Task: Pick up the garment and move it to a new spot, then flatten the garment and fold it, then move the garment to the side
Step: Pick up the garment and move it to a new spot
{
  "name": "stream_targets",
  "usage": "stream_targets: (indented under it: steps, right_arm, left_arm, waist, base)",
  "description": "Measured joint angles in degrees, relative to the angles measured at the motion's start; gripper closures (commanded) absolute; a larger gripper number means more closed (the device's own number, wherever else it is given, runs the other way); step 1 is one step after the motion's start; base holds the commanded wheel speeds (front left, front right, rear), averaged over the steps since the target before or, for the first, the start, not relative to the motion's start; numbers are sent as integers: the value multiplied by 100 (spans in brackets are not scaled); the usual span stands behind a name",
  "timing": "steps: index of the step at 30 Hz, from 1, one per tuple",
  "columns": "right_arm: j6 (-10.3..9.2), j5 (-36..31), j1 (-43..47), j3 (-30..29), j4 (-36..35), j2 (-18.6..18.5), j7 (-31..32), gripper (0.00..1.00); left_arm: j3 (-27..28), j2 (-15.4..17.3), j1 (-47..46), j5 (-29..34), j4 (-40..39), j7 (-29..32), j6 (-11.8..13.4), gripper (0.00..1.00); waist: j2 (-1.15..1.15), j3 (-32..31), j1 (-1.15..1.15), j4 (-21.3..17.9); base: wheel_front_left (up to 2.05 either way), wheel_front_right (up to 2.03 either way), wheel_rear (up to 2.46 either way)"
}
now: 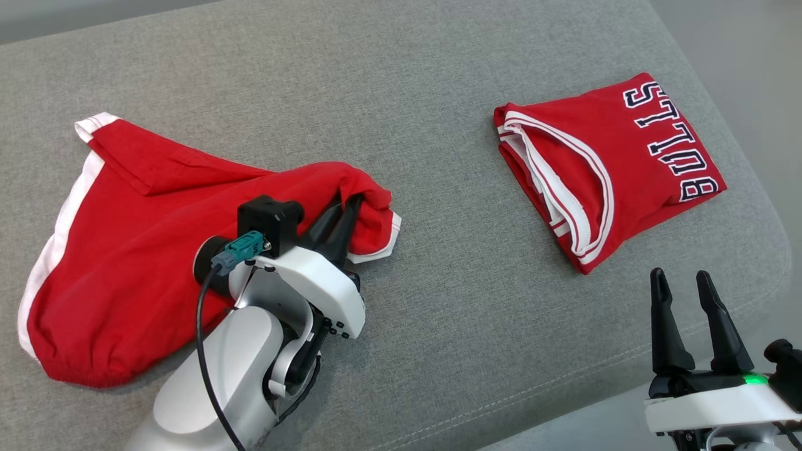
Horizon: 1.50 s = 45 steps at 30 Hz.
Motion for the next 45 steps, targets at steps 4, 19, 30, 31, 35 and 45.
stream_targets:
  steps: [4, 19, 30, 31, 35, 45]
  right_arm:
    - [0, -7, -34, -8, 40, 0, -5, 0]
    - [0, -653, -137, -389, -24, -5, 48, 0]
    - [0, -843, 57, -423, -98, -3, 267, 0]
    - [0, -843, 88, -423, -93, -3, 267, 0]
    - [0, -843, 165, -385, 1, -3, 310, 0]
    - [0, -914, 721, -383, 210, -53, 318, 0]
  left_arm:
    - [-105, -70, 1, -94, 35, 40, -204, 0]
    - [449, 646, 541, 326, -1268, -590, 579, 0]
    - [1624, 1218, 1718, -9, -1307, -1074, 1050, 0]
    - [1675, 1263, 1768, -62, -1225, -1109, 978, 0]
    - [1758, 1446, 1998, -119, -831, -1172, 687, 0]
    - [2219, 1524, 3263, 120, -795, -1225, 210, 0]
  waist:
    - [0, -26, 0, 128]
    - [0, -427, 0, 1173]
    - [0, -1006, 0, 1949]
    - [0, -1051, 0, 1973]
    - [0, -1245, 0, 2005]
    - [0, -1799, 0, 1877]
  base:
    - [0, 0, 0]
    - [0, 0, 0]
    - [0, 0, 0]
    - [0, 0, 0]
    - [0, 0, 0]
    - [0, 0, 0]
